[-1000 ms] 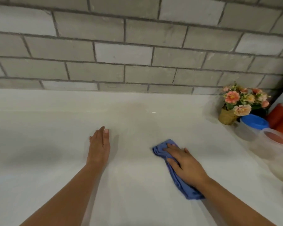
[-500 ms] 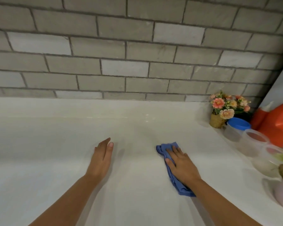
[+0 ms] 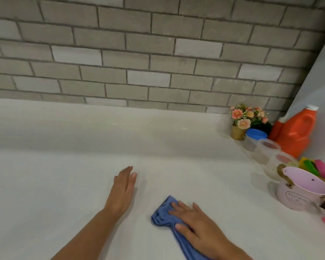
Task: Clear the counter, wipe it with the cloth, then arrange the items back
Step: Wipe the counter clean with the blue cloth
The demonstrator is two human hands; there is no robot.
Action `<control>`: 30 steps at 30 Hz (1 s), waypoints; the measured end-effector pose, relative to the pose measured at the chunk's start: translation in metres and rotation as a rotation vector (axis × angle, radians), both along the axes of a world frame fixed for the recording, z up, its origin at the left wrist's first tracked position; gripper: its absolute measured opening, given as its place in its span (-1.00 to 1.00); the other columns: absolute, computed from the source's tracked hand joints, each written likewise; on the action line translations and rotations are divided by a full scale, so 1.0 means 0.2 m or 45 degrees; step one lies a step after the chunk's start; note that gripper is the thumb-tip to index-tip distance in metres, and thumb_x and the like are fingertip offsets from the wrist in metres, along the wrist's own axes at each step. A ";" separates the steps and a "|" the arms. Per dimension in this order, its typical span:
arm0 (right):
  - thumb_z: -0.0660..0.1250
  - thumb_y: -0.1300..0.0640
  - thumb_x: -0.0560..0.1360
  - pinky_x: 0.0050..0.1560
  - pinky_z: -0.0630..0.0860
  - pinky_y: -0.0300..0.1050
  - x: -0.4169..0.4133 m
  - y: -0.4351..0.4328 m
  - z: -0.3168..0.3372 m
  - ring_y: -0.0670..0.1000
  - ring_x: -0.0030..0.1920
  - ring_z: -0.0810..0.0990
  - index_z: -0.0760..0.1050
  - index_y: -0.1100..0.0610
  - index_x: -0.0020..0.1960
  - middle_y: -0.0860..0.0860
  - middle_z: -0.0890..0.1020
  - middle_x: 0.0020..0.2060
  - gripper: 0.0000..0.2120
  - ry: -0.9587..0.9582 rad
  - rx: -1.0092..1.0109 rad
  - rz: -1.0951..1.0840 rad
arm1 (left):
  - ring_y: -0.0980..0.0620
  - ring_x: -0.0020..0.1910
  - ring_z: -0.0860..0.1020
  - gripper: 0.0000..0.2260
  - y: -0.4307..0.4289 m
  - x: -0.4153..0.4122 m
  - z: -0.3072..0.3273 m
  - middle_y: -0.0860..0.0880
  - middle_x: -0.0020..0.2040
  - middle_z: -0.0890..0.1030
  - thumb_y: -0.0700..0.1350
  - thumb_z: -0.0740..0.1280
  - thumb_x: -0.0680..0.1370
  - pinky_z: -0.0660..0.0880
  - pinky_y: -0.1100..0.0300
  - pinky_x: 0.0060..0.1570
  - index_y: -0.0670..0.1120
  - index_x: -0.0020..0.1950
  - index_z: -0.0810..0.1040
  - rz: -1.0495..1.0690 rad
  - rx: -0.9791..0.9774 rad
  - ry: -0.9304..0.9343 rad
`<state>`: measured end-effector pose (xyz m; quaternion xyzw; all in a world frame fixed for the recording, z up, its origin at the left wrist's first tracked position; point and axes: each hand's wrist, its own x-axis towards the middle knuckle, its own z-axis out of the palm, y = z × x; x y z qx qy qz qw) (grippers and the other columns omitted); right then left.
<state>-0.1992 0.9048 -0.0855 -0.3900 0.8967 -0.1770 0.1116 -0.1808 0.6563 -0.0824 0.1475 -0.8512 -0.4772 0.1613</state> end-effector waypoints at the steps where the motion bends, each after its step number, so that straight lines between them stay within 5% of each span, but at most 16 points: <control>1: -0.40 -0.56 0.22 0.51 -0.19 -0.19 -0.05 0.07 0.00 -0.35 0.44 -0.11 0.07 -0.24 0.44 -0.41 -0.04 0.37 -0.11 0.012 -0.033 -0.134 | 0.06 0.51 0.09 -0.56 0.00 0.06 0.01 -0.01 0.49 0.24 0.03 -0.01 0.63 -0.10 0.17 0.50 -0.08 0.49 0.21 0.017 -0.004 0.004; 3: -0.31 -0.48 0.38 0.48 -0.20 -0.18 -0.15 0.18 0.00 -0.17 0.50 -0.05 0.08 -0.12 0.49 -0.26 -0.01 0.45 -0.20 0.085 -0.051 -0.439 | 0.08 0.51 0.05 -0.56 0.01 0.18 0.01 0.01 0.50 0.22 0.03 -0.01 0.63 -0.13 0.22 0.47 -0.08 0.50 0.20 0.036 -0.024 0.018; 5: -0.14 -0.16 0.61 0.49 -0.13 -0.11 -0.20 0.20 0.00 0.00 0.53 -0.05 0.01 0.01 0.52 -0.04 -0.03 0.53 -0.47 0.157 0.046 -0.684 | 0.07 0.51 0.07 -0.55 0.00 0.28 0.00 0.00 0.49 0.23 0.04 -0.02 0.63 -0.12 0.20 0.48 -0.08 0.50 0.20 0.077 -0.047 0.042; 8: -0.15 -0.05 0.64 0.49 -0.03 -0.05 -0.17 0.05 0.00 0.10 0.53 -0.03 -0.06 0.06 0.54 0.09 -0.04 0.54 -0.51 0.213 0.137 -0.779 | 0.03 0.49 0.16 -0.53 0.01 0.37 -0.02 -0.01 0.47 0.29 0.08 -0.02 0.62 -0.02 0.08 0.51 -0.08 0.48 0.24 0.180 0.021 0.109; 14: -0.56 -0.40 0.26 0.49 -0.17 -0.08 0.25 -0.38 -0.04 0.07 0.54 -0.12 -0.01 0.02 0.53 0.06 -0.06 0.54 -0.01 0.185 0.097 -0.193 | -0.06 0.44 0.27 -0.55 -0.01 0.36 -0.01 -0.11 0.44 0.34 0.05 0.00 0.63 0.13 0.06 0.47 -0.15 0.45 0.28 0.332 0.181 0.153; 19: -0.25 -0.28 0.47 0.46 -0.19 -0.17 0.40 -0.32 0.01 -0.05 0.53 -0.05 0.15 -0.03 0.50 -0.08 0.07 0.53 -0.31 0.118 0.045 0.289 | -0.10 0.40 0.32 -0.55 0.00 0.37 0.00 -0.15 0.41 0.37 0.03 0.00 0.64 0.17 0.08 0.43 -0.19 0.43 0.31 0.377 0.230 0.163; 21: -0.27 -0.32 0.43 0.42 -0.27 -0.23 0.35 -0.18 0.00 -0.16 0.50 -0.02 0.20 -0.04 0.48 -0.10 0.15 0.50 -0.26 0.117 0.001 0.325 | -0.09 0.39 0.33 -0.55 0.00 0.37 0.00 -0.14 0.41 0.38 0.05 0.00 0.64 0.18 0.09 0.41 -0.18 0.43 0.31 0.379 0.226 0.162; 23: -0.38 -0.40 0.31 0.39 -0.30 -0.30 0.24 -0.04 -0.01 -0.29 0.44 -0.05 0.15 -0.08 0.49 -0.16 0.14 0.50 -0.13 0.091 0.007 0.161 | -0.06 0.40 0.33 -0.54 0.00 0.37 0.00 -0.11 0.42 0.37 0.07 -0.01 0.63 0.18 0.10 0.40 -0.15 0.44 0.30 0.366 0.218 0.157; 26: -0.37 -0.45 0.35 0.41 -0.24 -0.25 -0.01 0.13 -0.02 -0.18 0.50 -0.03 0.03 -0.06 0.51 -0.13 0.07 0.52 -0.14 0.090 0.049 -0.214 | 0.00 0.42 0.30 -0.54 0.01 0.38 0.00 -0.06 0.43 0.35 0.07 -0.02 0.64 0.17 0.16 0.39 -0.12 0.45 0.29 0.341 0.205 0.151; 30: -0.14 0.00 0.65 0.50 -0.05 -0.04 -0.29 0.13 -0.03 0.01 0.52 0.04 0.00 0.10 0.53 0.02 0.08 0.53 -0.53 0.207 0.133 -0.703 | 0.06 0.42 0.29 -0.55 0.01 0.37 -0.01 0.01 0.42 0.35 0.07 -0.02 0.63 0.15 0.27 0.33 -0.07 0.45 0.29 0.288 0.183 0.159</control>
